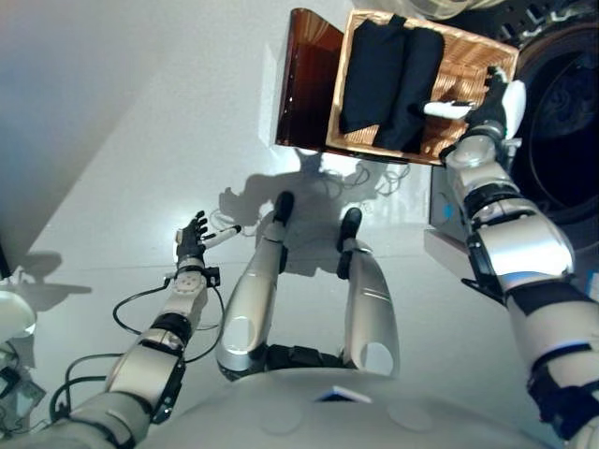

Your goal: Pick up the clothes and place them into the washing machine

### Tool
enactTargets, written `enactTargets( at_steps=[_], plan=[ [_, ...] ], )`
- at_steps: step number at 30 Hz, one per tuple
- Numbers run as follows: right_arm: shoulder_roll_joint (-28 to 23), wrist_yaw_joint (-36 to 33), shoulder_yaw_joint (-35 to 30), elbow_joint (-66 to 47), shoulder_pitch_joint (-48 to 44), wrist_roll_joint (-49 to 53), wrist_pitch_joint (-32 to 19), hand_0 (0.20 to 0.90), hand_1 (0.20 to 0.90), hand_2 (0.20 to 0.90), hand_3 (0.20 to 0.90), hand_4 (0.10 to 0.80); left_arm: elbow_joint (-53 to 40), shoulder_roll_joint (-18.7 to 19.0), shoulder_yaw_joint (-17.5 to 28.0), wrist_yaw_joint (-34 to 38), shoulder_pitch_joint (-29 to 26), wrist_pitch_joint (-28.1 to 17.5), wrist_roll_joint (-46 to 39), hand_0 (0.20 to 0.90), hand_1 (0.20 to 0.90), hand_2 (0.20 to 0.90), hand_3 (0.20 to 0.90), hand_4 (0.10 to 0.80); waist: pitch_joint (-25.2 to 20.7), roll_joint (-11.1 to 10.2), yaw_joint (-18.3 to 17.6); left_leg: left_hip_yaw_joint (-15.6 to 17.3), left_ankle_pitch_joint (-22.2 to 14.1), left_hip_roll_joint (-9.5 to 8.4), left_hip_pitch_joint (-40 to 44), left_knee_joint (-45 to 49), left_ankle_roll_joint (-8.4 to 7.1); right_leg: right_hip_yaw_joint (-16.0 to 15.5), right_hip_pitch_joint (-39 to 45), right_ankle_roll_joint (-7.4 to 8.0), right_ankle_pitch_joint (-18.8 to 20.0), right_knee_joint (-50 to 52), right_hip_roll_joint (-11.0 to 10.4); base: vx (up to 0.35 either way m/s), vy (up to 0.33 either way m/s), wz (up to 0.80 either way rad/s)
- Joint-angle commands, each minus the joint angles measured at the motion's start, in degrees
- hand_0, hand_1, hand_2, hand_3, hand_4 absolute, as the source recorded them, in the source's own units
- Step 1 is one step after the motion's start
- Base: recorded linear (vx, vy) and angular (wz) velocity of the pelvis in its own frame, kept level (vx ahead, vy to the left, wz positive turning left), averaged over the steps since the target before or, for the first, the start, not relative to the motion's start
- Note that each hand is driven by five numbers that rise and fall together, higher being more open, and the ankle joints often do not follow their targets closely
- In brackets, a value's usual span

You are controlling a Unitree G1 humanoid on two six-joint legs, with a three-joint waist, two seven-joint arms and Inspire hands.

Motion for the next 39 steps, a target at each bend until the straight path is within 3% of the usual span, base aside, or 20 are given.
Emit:
enactTargets(
  at_steps=[1,30,33,34,35,36,38,39],
  plan=[
    [-5.8,-3.31,1.9,1.3,-3.24,1.12,-0.21,0.9,0.9,0.9,0.9,0.8,-0.56,2.26,-0.95,2.68,3.3,-2.49,-0.46,0.9,0.9,0.9,0.9,0.8,-3.17,2.05,0.72,0.75,-4.18,-2.97,-1.82,4.64,-1.4,1.04,0.94,1.42,1.31,-1.8,0.84,-0.01,0.024,0.04],
    [-14.22,-0.5,-2.08,5.6,-8.1,10.48,-0.25,0.9,0.9,0.9,0.9,0.8,-5.58,2.66,-3.51,2.08,3.32,-3.82,-0.04,0.9,0.9,0.9,0.9,0.8,-3.56,6.27,5.51,-1.17,-2.45,-6.16,-5.84,2.81,-0.73,-0.13,-2.82,1.77,0.6,-0.49,-2.29,0.012,0.006,0.07],
    [-15.74,0.11,-2.62,6.26,-8.41,12.12,-0.21,0.9,0.9,0.9,0.9,0.8,-6.45,3.18,-3.26,1.9,3.52,-3.98,-0.12,0.9,0.9,0.9,0.9,0.8,-3.65,6.8,6.45,-1.73,-2.22,-6.6,-6.59,2.72,-0.79,-0.68,-3.63,1.6,0.12,0.22,-2.57,0.033,-0.025,0.08],
    [-16.27,0.17,-2.69,6.48,-8.38,12.27,-0.17,0.9,0.9,0.9,0.9,0.8,-6.67,3.26,-3.11,1.85,3.55,-3.94,-0.21,0.9,0.9,0.9,0.9,0.8,-3.98,6.7,6.68,-2.06,-4.1,-6.74,-6.3,3.03,-0.83,-0.45,-3.48,1.77,-1.84,0.97,-2.62,-0.009,-0.029,0.08],
    [-16.32,0.18,-2.75,6.47,-8.41,12.28,-0.2,0.9,0.9,0.9,0.9,0.8,-6.75,3.29,-3.13,1.85,3.51,-3.95,-0.21,0.9,0.9,0.9,0.9,0.8,-3.67,6.91,6.69,-1.83,-2.22,-6.72,-7.08,2.91,-0.83,-0.84,-4.1,1.56,-0.05,0.62,-2.72,0.108,-0.055,0.22],
    [-16.89,0.42,-2.74,6.36,-8.5,12.64,-0.21,0.9,0.9,0.9,0.9,0.8,-7.44,3.48,-3.02,1.83,3.67,-4.04,-0.33,0.9,0.9,0.9,0.9,0.8,-4.09,6.84,7.02,-2.31,-3.88,-6.9,-7.03,3.04,-0.87,-0.61,-4.22,1.8,-1.9,1.41,-2.78,0.001,-0.022,0.38],
    [-17.4,0.73,-2.58,6.12,-8.37,12.76,-0.26,0.9,0.9,0.9,0.9,0.8,-8.15,3.54,-2.99,1.61,4.03,-4.09,-0.35,0.9,0.9,0.9,0.9,0.8,-4.14,6.9,7.44,-2.54,-3.67,-7.04,-7.44,2.94,-0.92,-0.83,-4.44,1.87,-2.03,1.63,-2.91,0.0,-0.02,0.37],
    [-17.42,0.71,-2.65,6.08,-8.37,12.77,-0.27,0.9,0.9,0.9,0.9,0.8,-8.23,3.58,-2.99,1.62,4.02,-4.09,-0.35,0.9,0.9,0.9,0.9,0.8,-3.82,7.14,7.47,-2.32,-1.79,-6.98,-8.15,2.78,-0.93,-1.23,-4.99,1.65,-0.23,1.25,-2.98,-0.005,-0.006,0.23]
  ],
)
